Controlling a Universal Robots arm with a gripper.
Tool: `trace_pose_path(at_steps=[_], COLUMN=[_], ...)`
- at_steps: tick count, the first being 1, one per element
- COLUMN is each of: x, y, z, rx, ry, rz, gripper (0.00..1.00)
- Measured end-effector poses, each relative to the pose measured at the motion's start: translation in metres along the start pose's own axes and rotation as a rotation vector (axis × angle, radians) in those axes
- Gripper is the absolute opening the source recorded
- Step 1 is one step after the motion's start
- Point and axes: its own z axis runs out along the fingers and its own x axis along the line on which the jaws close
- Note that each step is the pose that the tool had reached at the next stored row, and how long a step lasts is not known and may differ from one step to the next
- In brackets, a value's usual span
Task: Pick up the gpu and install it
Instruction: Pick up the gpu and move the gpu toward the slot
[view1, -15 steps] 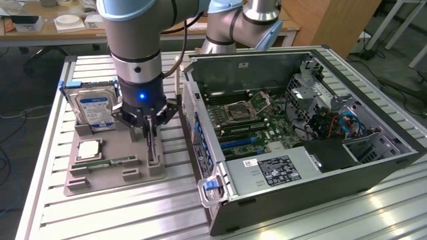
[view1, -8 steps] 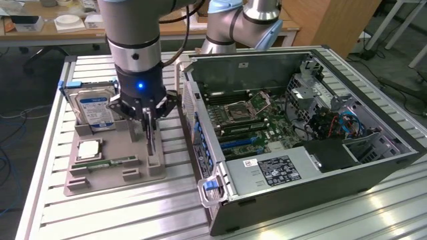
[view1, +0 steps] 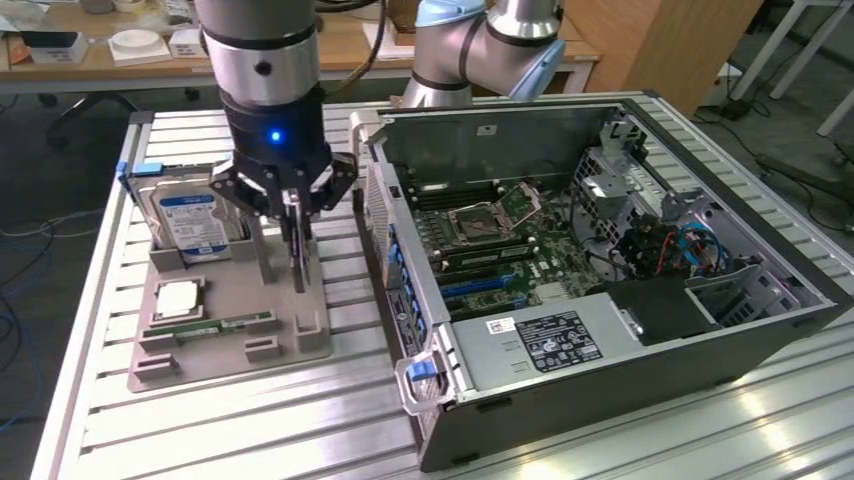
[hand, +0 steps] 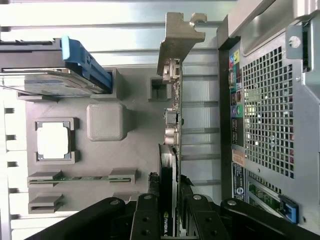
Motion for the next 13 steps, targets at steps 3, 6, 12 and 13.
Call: trace_pose_path(at_steps=[3,6,12,13], x=[0.0,0.0,-0.001,-0.001], y=[0.0005,0.0011,0.0024,0.0026], z=[-0.0092,-0.0211,-0.0448,-0.0489], rx=[-0.0003,-0.0004,-0.0005,-0.0005], ry=[-0.0028,-0.004,-0.0061,-0.0064], rz=[0.0,0.0,0.0,0.0], gripper=[0.26,0.26,0.26,0.26])
